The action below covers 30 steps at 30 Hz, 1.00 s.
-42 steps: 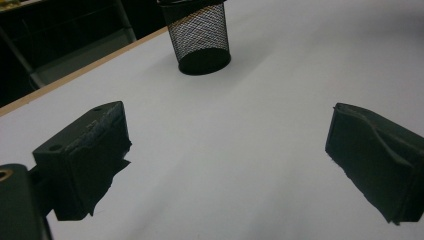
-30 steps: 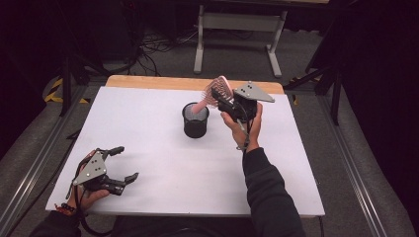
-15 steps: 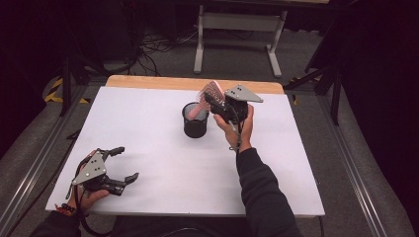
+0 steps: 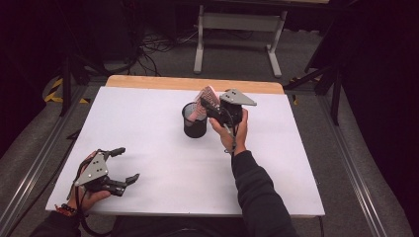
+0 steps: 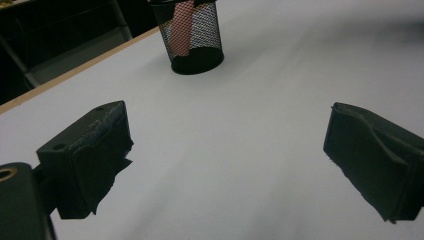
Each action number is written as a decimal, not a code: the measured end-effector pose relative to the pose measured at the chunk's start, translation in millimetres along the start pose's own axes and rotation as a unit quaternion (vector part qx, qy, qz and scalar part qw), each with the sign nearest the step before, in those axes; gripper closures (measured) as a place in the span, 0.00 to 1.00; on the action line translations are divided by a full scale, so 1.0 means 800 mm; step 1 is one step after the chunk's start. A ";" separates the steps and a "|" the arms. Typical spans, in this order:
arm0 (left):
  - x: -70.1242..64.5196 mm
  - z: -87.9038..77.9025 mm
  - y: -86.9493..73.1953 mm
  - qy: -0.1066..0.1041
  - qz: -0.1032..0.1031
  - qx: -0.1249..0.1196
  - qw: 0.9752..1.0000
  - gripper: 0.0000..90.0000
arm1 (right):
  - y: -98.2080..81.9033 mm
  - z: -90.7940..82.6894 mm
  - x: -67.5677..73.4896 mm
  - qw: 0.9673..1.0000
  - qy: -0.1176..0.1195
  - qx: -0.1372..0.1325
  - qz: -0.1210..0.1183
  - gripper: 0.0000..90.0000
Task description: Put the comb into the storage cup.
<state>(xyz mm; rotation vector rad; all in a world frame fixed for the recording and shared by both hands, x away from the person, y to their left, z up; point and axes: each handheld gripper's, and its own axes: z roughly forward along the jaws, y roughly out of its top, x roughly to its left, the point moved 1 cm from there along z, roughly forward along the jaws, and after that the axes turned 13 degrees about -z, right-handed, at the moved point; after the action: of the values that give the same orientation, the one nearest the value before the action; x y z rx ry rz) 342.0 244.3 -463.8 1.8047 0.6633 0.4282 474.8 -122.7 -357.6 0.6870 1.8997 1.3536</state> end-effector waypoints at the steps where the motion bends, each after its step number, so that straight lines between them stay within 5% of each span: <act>1: 0.000 0.000 0.000 0.001 -0.001 -0.001 1.000 0.06 | -0.001 0.001 0.001 1.000 0.000 0.003 -0.001 0.70; 11: 0.000 -0.001 0.000 -0.001 -0.005 -0.006 1.000 0.07 | -0.008 0.006 0.006 1.000 -0.001 -0.004 0.011 0.69; 14: 0.000 -0.001 0.000 0.002 0.000 -0.005 1.000 0.07 | -0.011 0.004 0.006 1.000 -0.020 0.001 -0.009 0.67; 30: -0.002 0.005 -0.001 -0.005 -0.003 0.007 1.000 0.07 | -0.030 -0.006 -0.010 0.999 -0.033 0.015 -0.004 0.60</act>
<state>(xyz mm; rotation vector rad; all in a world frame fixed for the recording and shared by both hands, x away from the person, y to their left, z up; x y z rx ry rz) 343.1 240.2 -466.2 1.8157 0.6662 0.4102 475.1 -139.1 -377.3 0.7281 1.8716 1.2843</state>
